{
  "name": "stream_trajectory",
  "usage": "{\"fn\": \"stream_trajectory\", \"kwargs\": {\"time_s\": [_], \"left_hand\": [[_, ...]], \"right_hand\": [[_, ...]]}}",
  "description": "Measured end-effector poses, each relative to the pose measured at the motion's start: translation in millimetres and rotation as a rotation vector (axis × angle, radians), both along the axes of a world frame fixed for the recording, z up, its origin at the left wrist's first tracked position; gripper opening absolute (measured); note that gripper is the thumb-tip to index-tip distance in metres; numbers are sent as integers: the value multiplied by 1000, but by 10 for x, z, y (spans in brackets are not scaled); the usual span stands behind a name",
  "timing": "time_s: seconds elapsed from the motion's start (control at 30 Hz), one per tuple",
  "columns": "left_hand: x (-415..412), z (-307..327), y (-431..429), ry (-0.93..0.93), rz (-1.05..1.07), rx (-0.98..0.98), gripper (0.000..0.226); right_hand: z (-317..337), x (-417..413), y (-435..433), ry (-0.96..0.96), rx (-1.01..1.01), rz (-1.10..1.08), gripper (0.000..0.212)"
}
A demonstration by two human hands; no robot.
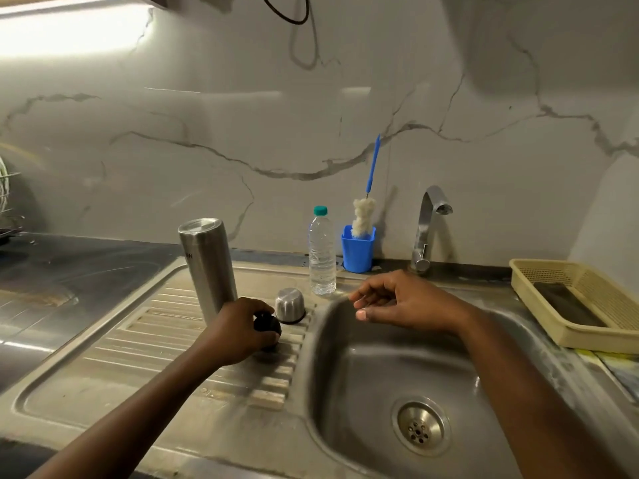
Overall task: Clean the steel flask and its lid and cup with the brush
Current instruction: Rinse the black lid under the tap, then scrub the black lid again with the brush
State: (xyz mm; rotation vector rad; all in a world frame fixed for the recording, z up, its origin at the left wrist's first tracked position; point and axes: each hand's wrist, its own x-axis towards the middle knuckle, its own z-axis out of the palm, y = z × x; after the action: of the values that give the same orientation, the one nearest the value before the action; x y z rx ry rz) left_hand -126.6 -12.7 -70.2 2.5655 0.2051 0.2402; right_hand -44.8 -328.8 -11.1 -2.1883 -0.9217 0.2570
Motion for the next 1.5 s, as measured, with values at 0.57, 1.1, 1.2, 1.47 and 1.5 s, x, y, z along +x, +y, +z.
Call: {"fn": "stream_trajectory", "kwargs": {"time_s": [0.57, 1.1, 1.2, 1.47, 1.5], "left_hand": [[777, 243, -329, 119, 9, 282, 51], [433, 452, -944, -207, -127, -132, 50], [361, 333, -1074, -214, -137, -322, 58], [302, -3, -1250, -200, -153, -764, 56], [288, -35, -1273, -190, -154, -817, 59]], "right_hand": [[39, -16, -40, -14, 0, -8, 29], [78, 37, -146, -110, 47, -213, 25], [98, 40, -113, -133, 134, -318, 24], [416, 425, 318, -90, 182, -448, 62], [487, 531, 384, -70, 193, -473, 70]]}}
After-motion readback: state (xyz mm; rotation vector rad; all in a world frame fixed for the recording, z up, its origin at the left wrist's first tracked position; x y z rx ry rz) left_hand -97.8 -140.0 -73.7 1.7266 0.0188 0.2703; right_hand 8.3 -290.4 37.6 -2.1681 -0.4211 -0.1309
